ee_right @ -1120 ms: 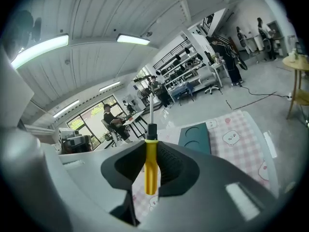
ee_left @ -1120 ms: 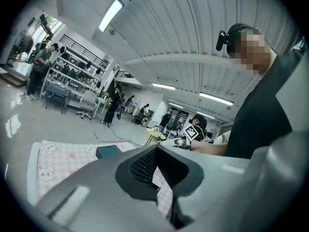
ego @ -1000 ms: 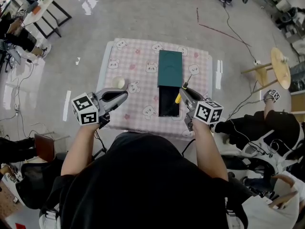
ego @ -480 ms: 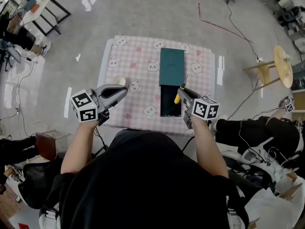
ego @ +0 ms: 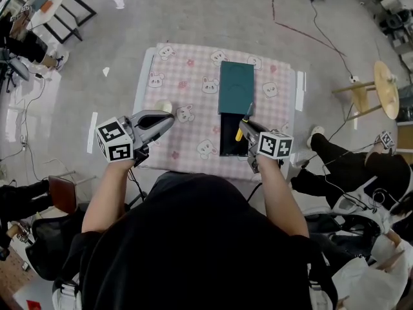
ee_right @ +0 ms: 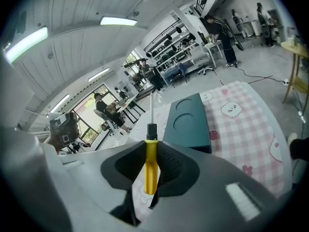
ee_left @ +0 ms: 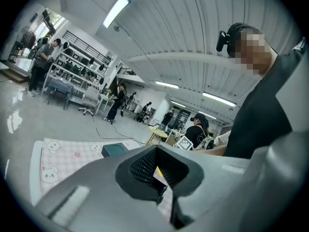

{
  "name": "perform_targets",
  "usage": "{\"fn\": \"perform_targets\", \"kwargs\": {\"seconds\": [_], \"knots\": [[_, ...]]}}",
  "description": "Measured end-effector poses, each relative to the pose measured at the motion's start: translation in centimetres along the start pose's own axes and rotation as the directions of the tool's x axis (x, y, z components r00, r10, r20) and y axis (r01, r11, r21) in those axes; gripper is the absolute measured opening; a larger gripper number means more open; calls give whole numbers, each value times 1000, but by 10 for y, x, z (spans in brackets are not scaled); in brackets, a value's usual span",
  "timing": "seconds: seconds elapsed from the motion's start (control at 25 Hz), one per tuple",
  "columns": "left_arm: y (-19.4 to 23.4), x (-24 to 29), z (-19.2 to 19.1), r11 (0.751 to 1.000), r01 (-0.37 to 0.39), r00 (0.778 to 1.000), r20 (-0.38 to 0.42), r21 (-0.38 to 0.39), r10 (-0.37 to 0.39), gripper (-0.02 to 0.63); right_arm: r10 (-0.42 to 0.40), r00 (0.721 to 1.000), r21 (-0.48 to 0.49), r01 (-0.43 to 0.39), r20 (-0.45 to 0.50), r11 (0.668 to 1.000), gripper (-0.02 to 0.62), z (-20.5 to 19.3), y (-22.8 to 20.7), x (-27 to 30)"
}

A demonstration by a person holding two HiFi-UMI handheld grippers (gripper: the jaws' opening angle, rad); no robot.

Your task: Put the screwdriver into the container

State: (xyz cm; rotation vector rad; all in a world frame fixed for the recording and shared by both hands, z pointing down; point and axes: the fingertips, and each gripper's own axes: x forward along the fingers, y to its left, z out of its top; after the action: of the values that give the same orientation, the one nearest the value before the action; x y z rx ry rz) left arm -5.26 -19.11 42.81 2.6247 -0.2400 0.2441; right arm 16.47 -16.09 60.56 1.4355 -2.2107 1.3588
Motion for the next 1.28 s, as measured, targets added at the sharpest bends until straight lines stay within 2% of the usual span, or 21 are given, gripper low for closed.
{"fn": "perform_targets", "kwargs": {"seconds": [0.6, 1.28], "knots": [[17, -3, -8, 1000, 6, 1000, 13, -9, -6, 0, -24, 998, 32, 26, -59, 999, 104, -27, -17, 23], [21, -1, -11, 1000, 1, 1000, -6, -26, -1, 0, -43, 990, 57, 52, -134, 997, 104, -52, -32, 30]]}}
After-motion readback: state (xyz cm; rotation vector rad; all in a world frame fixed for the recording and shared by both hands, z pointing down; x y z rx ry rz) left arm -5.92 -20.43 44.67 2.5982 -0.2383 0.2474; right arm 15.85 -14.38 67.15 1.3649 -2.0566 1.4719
